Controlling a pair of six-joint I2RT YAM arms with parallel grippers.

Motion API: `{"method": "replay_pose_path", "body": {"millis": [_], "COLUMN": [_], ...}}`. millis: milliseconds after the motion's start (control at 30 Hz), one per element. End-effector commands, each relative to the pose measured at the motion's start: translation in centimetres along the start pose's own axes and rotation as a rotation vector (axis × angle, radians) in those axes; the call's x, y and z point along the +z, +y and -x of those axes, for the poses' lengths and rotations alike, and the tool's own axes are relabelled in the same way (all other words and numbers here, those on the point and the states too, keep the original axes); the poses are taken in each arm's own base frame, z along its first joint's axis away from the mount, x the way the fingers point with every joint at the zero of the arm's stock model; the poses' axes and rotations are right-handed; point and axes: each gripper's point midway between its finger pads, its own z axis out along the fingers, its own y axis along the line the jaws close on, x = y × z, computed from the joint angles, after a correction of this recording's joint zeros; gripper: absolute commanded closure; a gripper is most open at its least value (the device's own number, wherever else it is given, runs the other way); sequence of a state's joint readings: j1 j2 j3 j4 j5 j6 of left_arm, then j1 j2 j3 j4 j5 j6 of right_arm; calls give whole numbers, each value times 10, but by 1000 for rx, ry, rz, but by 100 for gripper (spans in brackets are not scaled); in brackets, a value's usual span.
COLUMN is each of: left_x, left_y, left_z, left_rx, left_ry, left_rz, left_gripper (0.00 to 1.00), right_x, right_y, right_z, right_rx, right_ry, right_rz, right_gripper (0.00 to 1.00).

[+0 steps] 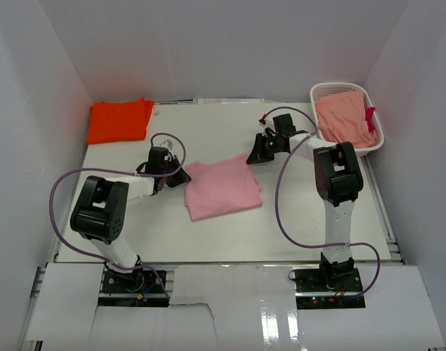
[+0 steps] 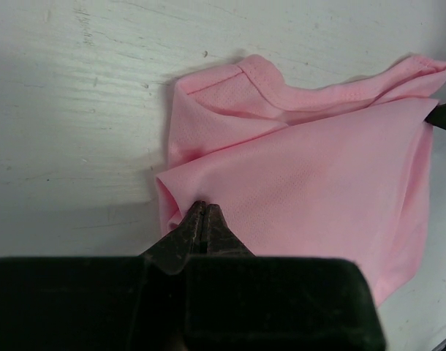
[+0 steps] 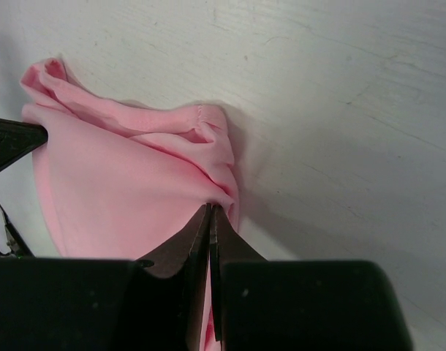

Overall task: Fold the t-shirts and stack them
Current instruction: Smooth out wrinkles on the folded tshirt

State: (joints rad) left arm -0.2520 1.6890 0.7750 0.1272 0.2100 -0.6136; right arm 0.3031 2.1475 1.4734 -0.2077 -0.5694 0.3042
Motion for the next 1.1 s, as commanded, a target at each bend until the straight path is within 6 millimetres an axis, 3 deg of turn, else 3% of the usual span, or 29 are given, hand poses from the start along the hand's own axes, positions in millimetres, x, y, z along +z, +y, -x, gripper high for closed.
{"method": "replay_pose_path", "body": {"millis": [0,233,367,433,500,633,867,967,1067], "left_x": [1,3,2,1,0,-11,-41,-52,-58], "left_y": [12,24,15,7,-3,-26,-63,-63,-50], "left_z": [4,2,5,10,19,42,85,86,88], "left_rx": [12,-3,6,17,30,50,74,65,59], "left_ry": [-20,-9,-10,-17,-30,-59,-129,-117,-132], "left_rz": [35,49,2,-28,-58,-110,-155,-124,-70], "left_gripper": [100,100,100,100,100,100,100,100,100], "right_x": [-4,-2,-3,-6,-11,-20,-17,-11,-8], "right_y": [-8,-20,-18,-11,-3,1,0,0,1], "right_z": [15,11,12,15,16,20,15,10,6], "right_rx": [-26,-4,-3,-10,-15,-6,34,61,84], "right_ry": [-39,-30,-31,-35,-36,-56,-46,-36,-27], "right_rz": [-17,-27,-14,10,40,76,159,206,235], "right_gripper": [92,92,92,81,56,40,34,33,34]}}
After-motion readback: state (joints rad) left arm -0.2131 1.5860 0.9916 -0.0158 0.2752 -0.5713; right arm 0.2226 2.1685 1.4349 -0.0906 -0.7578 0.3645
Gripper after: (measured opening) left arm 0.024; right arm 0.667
